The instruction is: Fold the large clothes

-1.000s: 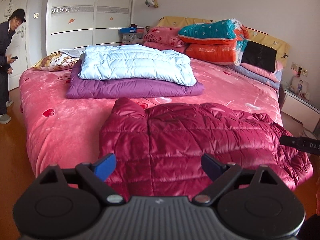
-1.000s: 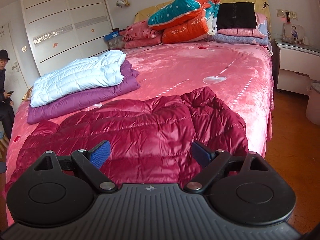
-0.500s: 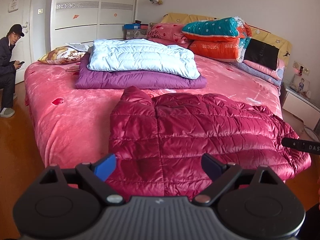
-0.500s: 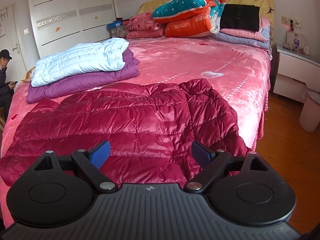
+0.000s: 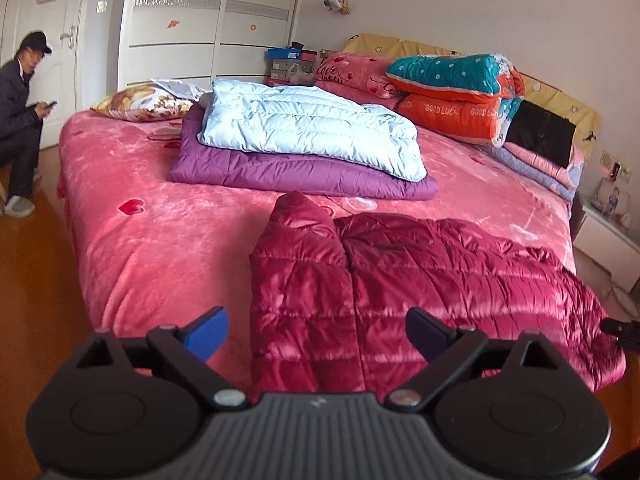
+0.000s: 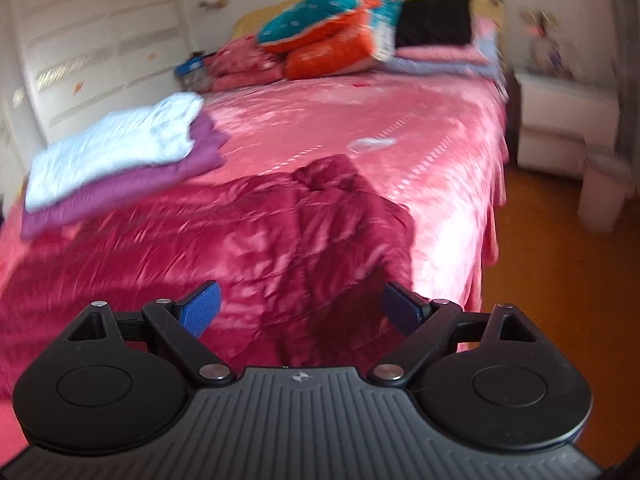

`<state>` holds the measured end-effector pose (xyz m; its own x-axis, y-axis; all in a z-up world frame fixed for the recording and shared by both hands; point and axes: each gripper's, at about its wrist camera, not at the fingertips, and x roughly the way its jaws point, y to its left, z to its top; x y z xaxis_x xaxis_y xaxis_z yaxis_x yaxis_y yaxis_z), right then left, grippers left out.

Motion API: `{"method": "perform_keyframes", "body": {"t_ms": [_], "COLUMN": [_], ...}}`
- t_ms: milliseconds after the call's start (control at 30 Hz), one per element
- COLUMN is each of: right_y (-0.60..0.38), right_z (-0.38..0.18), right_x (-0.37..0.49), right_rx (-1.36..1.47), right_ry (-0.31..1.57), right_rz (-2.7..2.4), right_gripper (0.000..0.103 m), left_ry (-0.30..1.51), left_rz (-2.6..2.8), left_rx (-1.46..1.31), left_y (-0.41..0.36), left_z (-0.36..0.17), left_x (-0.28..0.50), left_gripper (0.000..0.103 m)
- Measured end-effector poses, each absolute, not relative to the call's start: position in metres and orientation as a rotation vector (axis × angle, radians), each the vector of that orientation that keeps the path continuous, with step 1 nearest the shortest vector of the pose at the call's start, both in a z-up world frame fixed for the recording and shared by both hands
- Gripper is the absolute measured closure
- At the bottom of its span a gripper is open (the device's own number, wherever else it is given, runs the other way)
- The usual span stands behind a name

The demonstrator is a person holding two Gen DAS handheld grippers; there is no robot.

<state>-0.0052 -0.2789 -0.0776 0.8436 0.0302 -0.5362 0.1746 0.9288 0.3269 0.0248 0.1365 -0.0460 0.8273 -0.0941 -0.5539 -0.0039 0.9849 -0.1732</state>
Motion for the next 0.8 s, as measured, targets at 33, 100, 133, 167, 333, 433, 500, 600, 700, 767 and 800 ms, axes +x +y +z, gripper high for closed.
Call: {"method": "perform_keyframes", "body": {"t_ms": [33,100,133,167,333,433,500,600,700,767,800], "right_y": [-0.293,-0.319,-0.331,-0.343,-0.378,-0.377,-0.375,-0.370,-0.367,-0.365,-0.364], "right_z": [-0.081,-0.088,-0.091,-0.096,-0.125,-0.130,-0.134,-0.135,-0.138,-0.137,-0.137], "right_x": [-0.002,0.005,0.009,0.012,0.039,0.057,0.069,0.081,0.091,0.092,0.094], "right_rx": [0.436,0.522,0.566,0.624,0.861,0.824,0.818,0.773,0.775,0.789,0.792], "right_ry": [0.561,0.557,0.552,0.549,0.602,0.643,0.664,0.697,0.721,0.713,0.711], "right_rz": [-0.082,-0.087,-0.090,-0.082,0.035,0.050,0.082,0.093,0.084,0.093,0.102], "right_gripper": [0.000,0.000,0.000,0.000,0.000,0.000,0.000,0.000,0.000,0.000,0.000], "left_ry": [0.597,0.616,0.621,0.621,0.613,0.616,0.625,0.649,0.680,0.700,0.710], "left_rz": [-0.059,-0.088,-0.097,-0.110,-0.209,-0.242,-0.266,-0.301,-0.298,-0.307,-0.310], "left_rx": [-0.188,-0.234,-0.264,-0.301,-0.494,-0.560,-0.614,-0.677,-0.671,-0.674,-0.678], "left_y": [0.142,0.154,0.161,0.168,0.200,0.211,0.220,0.230,0.233,0.235,0.235], "left_z": [-0.048,-0.054,-0.056,-0.059,-0.076,-0.088,-0.097,-0.111,-0.119,-0.125,-0.127], "left_x": [0.033,0.051,0.059,0.066,0.100,0.116,0.126,0.140,0.153,0.160,0.163], "left_gripper": [0.008,0.008,0.008,0.008,0.008,0.008,0.007,0.005,0.005,0.005,0.004]}}
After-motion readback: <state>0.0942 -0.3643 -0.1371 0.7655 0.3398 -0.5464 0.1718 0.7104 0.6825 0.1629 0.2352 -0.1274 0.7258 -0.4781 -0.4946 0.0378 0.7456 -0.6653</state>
